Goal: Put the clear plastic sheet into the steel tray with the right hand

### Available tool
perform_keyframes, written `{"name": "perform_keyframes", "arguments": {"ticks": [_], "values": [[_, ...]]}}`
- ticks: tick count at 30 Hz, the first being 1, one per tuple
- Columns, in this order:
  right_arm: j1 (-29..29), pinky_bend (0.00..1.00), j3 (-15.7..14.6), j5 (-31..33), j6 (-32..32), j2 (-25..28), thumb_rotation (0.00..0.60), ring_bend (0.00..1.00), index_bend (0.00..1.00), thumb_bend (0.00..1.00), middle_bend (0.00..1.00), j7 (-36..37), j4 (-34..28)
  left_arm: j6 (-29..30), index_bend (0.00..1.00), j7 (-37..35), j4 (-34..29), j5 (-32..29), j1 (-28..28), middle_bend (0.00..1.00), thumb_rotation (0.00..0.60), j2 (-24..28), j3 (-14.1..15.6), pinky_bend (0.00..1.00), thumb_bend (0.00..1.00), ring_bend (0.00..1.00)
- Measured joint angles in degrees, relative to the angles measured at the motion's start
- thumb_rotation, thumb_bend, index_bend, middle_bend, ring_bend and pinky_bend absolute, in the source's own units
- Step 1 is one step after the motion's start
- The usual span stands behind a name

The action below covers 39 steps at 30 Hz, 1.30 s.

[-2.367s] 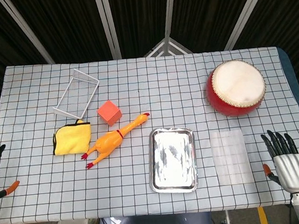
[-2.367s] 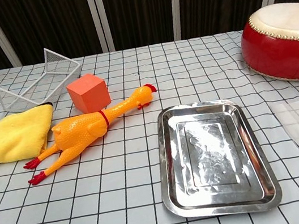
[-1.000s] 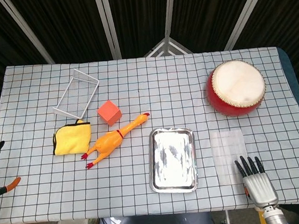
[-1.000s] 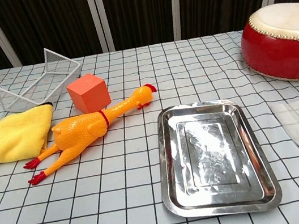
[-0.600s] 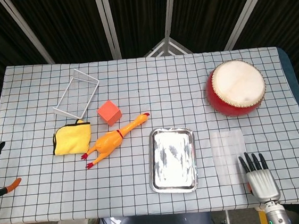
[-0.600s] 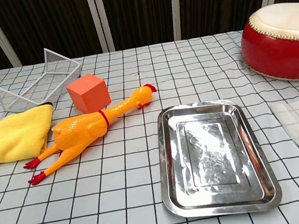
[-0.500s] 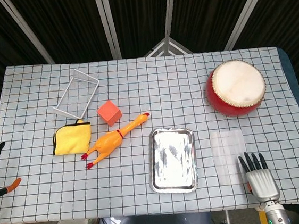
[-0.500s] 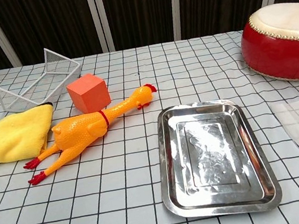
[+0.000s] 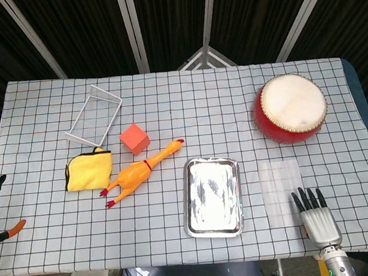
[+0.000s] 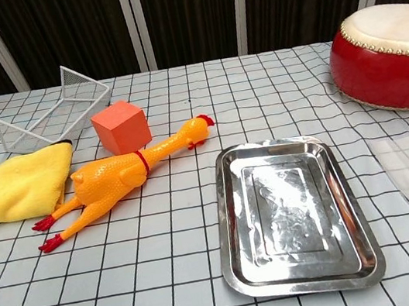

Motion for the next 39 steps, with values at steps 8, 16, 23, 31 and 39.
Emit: {"name": "perform_keyframes", "arguments": {"ticks": [8,16,23,31,39], "values": [[-0.5,0.00,-0.7,-0.2,0.7,0.9,0.600,0.00,0.00,0.42,0.00,-0.8,-1.9,0.1,0.00,0.2,-0.1,0.1,0.0,0.00,0.600,-0.1,0.0,0.00,0.00,0.00],[-0.2,0.00,-0.4,0.9,-0.1,0.2,0.600,0.00,0.00,0.42,0.00,-1.2,-1.4,0.0,0.00,0.0,-0.1,0.0,0.0,0.00,0.600,0.0,0.0,0.00,0.00,0.00],[0.3,0.00,0.2,2.0,-1.1,-0.5,0.600,0.00,0.00,0.42,0.00,-1.3,-0.2,-0.1,0.00,-0.1,-0.2,0.0,-0.1,0.00,0.600,0.1,0.0,0.00,0.00,0.00],[0.8,0.00,0.6,1.9,-1.0,-0.7,0.600,0.00,0.00,0.42,0.00,-0.4,-0.4,0.0,0.00,-0.3,-0.3,0.2,0.0,0.00,0.600,0.1,0.1,0.00,0.00,0.00],[0.8,0.00,0.0,0.3,0.3,0.1,0.600,0.00,0.00,0.49,0.00,-0.4,-1.9,0.0,0.00,-0.2,-0.3,0.4,0.0,0.00,0.600,0.1,0.3,0.00,0.00,0.00]]}}
